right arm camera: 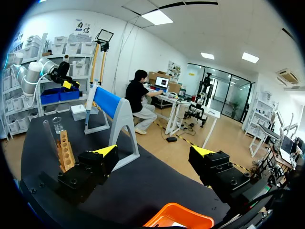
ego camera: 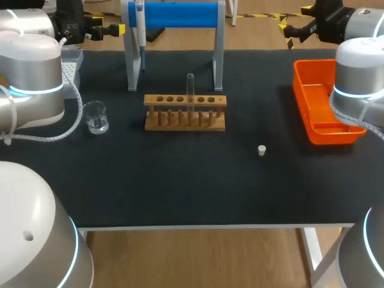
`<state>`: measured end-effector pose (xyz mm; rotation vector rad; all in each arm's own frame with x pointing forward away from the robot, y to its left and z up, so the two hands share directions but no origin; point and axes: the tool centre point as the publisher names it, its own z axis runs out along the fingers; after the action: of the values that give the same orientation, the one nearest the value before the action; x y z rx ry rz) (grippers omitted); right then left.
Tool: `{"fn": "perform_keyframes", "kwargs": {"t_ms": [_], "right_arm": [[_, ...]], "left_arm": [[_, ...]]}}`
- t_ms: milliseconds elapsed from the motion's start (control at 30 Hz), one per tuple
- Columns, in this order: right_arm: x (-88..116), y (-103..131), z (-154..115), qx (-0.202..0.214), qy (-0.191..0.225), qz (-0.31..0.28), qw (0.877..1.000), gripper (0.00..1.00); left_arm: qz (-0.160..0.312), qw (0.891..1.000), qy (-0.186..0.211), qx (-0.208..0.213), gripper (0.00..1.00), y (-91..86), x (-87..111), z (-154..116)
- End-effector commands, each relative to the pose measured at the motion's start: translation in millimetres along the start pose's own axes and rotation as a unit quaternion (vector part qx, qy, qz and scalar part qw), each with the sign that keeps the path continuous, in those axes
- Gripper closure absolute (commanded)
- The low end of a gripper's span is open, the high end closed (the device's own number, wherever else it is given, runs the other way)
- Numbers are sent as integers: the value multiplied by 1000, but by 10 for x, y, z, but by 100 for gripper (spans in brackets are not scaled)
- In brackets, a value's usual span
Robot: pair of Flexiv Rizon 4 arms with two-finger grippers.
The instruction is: Invert the test tube, pick up the pipette, mount the tip to pipette, aspirate from beaker and dispense into the tube, eject the tip, return the pipette, and cap with the stopper.
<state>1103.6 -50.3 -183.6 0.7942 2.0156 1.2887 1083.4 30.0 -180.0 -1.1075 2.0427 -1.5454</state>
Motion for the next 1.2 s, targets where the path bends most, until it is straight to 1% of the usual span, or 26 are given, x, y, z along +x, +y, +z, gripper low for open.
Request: {"fn": "perform_keyframes", "kwargs": {"t_ms": [33,700,767,967,1067,1200], "right_arm": [[-2,-4,4,-1,0,0,1000,0],[-2,-4,4,-1,0,0,1000,0],[60,5,-63,-3,6,-12,1000,0],[398,0,-370,-18,39,-54,998,0],[576,-44,-518,-25,66,-60,996,0],[874,-109,-684,-36,109,-70,991,0]], "left_arm": [[0,1000,0,2,0,9,-4,5],[0,1000,0,2,0,9,-4,5],[0,1000,0,2,0,9,-4,5],[0,1000,0,2,0,9,-4,5],[0,1000,0,2,0,9,-4,5],[0,1000,0,2,0,9,-4,5]]}}
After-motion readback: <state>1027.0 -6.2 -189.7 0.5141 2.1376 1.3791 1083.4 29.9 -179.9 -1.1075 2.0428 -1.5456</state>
